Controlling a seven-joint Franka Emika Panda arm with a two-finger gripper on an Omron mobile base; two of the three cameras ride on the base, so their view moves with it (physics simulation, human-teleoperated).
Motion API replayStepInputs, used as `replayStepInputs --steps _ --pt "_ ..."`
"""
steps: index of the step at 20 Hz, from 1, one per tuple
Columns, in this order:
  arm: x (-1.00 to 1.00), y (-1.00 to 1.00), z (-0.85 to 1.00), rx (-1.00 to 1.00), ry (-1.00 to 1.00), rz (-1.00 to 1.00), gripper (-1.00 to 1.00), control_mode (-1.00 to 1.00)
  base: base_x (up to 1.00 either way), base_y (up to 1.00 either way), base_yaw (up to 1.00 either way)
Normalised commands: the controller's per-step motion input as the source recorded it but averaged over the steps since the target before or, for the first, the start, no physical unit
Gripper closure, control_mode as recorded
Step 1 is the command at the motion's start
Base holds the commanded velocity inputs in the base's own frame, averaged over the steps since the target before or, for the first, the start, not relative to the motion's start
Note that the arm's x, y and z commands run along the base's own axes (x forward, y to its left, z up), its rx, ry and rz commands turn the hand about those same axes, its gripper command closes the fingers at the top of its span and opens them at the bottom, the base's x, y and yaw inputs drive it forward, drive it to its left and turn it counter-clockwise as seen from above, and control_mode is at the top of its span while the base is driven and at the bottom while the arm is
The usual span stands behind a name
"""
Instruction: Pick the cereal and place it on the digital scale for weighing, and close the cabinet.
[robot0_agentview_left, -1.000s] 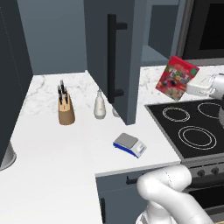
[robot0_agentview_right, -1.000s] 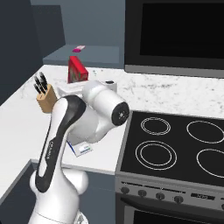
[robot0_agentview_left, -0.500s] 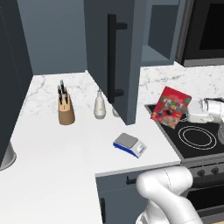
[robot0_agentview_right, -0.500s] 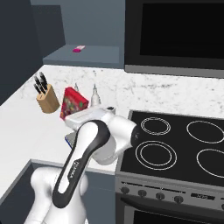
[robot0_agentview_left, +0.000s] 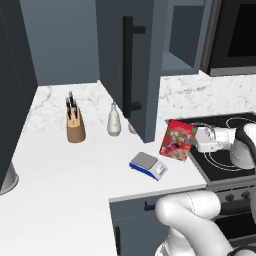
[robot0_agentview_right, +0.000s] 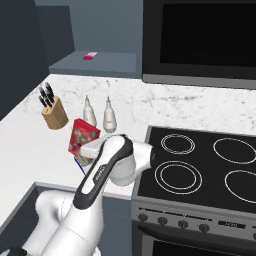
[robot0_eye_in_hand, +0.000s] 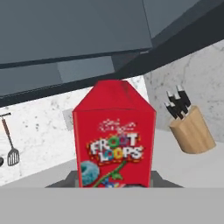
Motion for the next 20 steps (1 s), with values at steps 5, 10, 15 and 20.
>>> replayStepInputs --steps 5,10,15,20 --pt "0.61 0.09 -0.41 -0.02 0.01 0.08 1.00 -1.00 0.00 0.00 0.00" --pt "0.42 0.26 -0.26 -0.10 -0.04 0.00 1.00 -1.00 0.00 0.00 0.00" --pt "0.31 0.39 -0.23 -0.12 -0.13 0.00 1.00 -1.00 0.00 0.00 0.00" --pt "0.01 0.11 -0.17 -0.03 -0.19 0.00 1.00 -1.00 0.00 0.00 0.00"
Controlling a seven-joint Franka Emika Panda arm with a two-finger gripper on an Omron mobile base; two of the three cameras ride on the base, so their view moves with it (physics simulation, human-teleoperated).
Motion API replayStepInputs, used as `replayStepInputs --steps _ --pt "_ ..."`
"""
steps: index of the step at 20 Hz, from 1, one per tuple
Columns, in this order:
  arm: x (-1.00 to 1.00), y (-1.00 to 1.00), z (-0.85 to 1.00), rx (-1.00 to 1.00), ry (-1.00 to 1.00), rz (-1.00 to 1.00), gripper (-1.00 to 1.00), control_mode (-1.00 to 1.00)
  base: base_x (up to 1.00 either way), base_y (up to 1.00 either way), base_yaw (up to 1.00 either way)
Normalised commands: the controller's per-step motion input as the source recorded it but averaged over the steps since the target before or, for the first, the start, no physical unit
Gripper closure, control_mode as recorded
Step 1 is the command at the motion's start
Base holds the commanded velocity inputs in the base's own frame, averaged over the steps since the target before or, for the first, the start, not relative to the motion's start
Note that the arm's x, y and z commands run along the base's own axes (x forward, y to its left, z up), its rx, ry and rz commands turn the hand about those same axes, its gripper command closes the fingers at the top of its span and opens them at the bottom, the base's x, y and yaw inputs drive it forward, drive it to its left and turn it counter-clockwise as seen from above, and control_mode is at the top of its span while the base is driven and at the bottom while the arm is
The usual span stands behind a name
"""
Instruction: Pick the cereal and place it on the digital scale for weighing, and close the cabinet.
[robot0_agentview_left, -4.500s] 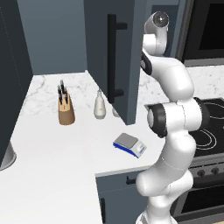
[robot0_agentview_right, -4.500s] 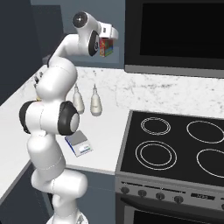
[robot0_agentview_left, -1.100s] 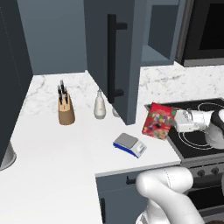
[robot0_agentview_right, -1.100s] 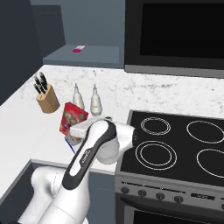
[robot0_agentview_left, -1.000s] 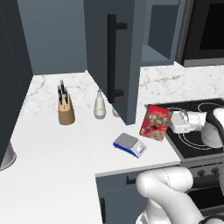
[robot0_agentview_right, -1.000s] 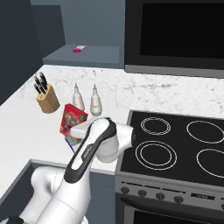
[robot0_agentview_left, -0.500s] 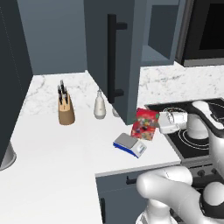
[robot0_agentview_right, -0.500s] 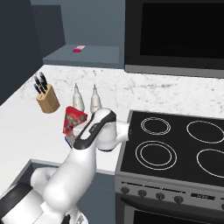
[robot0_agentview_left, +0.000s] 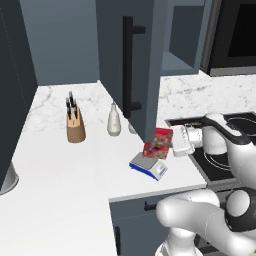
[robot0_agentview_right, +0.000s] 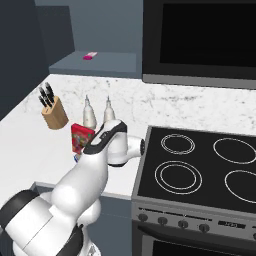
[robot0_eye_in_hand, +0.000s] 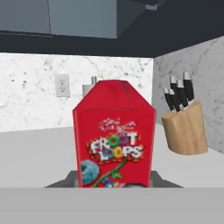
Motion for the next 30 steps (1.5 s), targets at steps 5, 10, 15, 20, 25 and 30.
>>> replayStepInputs --steps 5,10,15,20,25,30 --pt "0.01 0.20 -0.28 -0.05 0.00 -0.03 1.00 -1.00 0.00 0.00 0.00" --pt "0.23 0.22 -0.22 -0.05 0.03 -0.01 1.00 -1.00 0.00 0.00 0.00" --pt "0.30 0.02 -0.19 -0.04 0.00 -0.01 1.00 -1.00 0.00 0.00 0.00" --pt "0.30 0.00 -0.20 0.00 -0.03 0.00 1.00 -1.00 0.00 0.00 0.00" --pt "0.33 0.00 -0.21 0.00 -0.02 0.00 1.00 -1.00 0.00 0.00 0.00" --pt "0.19 0.00 -0.31 0.00 0.00 0.00 1.00 -1.00 0.00 0.00 0.00"
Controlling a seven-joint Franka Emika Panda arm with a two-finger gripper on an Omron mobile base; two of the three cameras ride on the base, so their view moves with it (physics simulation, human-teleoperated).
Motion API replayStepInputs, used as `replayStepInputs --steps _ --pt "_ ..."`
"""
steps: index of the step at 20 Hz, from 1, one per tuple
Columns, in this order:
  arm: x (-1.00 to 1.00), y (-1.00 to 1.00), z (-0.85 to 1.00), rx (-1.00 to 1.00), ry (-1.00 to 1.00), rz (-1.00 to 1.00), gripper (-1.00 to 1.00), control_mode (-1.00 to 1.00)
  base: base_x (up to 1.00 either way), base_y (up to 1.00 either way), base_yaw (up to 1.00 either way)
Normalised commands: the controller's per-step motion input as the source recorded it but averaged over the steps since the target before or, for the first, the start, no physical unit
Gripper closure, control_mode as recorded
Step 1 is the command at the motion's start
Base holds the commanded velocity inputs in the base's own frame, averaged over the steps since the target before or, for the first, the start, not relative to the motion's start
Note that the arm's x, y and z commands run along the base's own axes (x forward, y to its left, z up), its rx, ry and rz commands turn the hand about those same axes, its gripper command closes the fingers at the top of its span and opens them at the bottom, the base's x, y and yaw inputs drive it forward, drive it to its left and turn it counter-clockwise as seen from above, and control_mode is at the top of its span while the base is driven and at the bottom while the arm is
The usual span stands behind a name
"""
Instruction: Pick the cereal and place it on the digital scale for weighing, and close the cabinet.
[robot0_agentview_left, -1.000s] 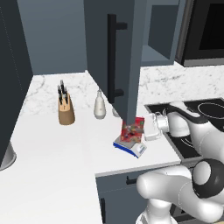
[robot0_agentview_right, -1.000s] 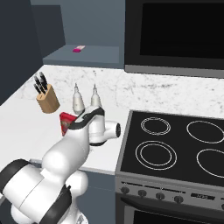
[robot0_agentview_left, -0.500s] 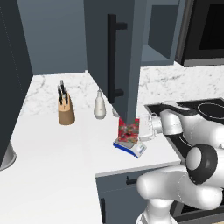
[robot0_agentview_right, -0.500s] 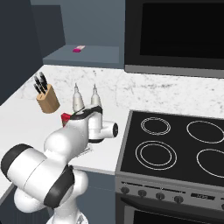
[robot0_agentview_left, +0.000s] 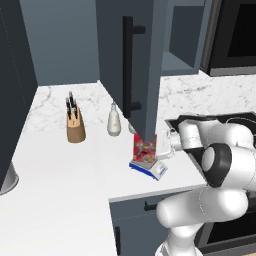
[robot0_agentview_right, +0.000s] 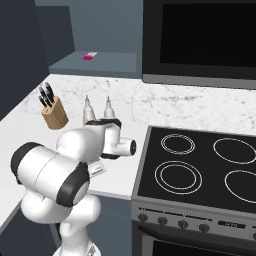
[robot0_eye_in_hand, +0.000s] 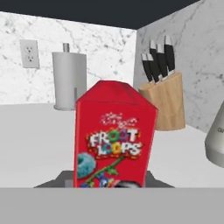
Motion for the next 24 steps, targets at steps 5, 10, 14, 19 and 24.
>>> replayStepInputs --steps 5,10,14,19,24 --pt "0.08 0.00 -0.29 0.00 0.00 0.00 1.00 -1.00 0.00 0.00 0.00" --pt "-0.01 0.00 -0.12 0.00 0.00 0.00 1.00 -1.00 0.00 0.00 0.00" --pt "-0.14 0.00 0.00 0.00 -0.01 0.00 1.00 -1.00 0.00 0.00 0.00" --pt "-0.03 0.00 0.00 0.00 -0.04 0.00 1.00 -1.00 0.00 0.00 0.00" --pt "0.00 0.01 0.00 0.00 -0.03 0.00 -1.00 -1.00 0.00 0.00 0.00"
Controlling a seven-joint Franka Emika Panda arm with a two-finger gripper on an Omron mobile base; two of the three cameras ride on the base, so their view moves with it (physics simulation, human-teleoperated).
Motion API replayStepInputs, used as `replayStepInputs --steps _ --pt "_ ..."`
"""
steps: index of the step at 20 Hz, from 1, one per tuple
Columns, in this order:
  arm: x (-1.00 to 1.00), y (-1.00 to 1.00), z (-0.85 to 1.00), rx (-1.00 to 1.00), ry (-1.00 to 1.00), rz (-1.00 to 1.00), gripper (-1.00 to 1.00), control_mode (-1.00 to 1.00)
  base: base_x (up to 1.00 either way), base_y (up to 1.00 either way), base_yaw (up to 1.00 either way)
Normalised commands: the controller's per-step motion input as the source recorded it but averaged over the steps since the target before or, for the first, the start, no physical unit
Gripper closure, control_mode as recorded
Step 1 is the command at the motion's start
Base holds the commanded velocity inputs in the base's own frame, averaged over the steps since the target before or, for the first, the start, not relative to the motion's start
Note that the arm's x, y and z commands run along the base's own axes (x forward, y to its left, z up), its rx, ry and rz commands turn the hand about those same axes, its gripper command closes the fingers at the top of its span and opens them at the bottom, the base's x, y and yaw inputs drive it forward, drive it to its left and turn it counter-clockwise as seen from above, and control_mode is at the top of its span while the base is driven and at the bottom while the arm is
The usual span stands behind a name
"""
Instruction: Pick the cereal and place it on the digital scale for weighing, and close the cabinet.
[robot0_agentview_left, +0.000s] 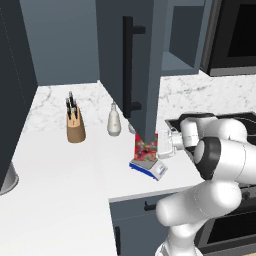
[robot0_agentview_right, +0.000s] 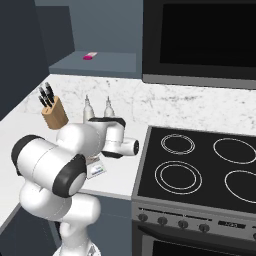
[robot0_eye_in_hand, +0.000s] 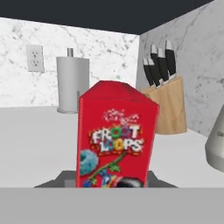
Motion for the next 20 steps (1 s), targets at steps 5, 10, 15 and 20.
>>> replayStepInputs --steps 5,10,15,20 --pt "0.00 0.00 0.02 0.00 -0.01 0.00 -1.00 -1.00 0.00 0.00 0.00" --pt "-0.01 0.00 0.05 0.00 0.00 0.00 -1.00 -1.00 0.00 0.00 0.00" --pt "-0.02 -0.30 0.01 0.03 0.00 0.00 -1.00 -1.00 0.00 0.00 0.00" --pt "-0.06 -0.36 0.00 0.02 -0.03 0.00 -1.00 -1.00 0.00 0.00 0.00"
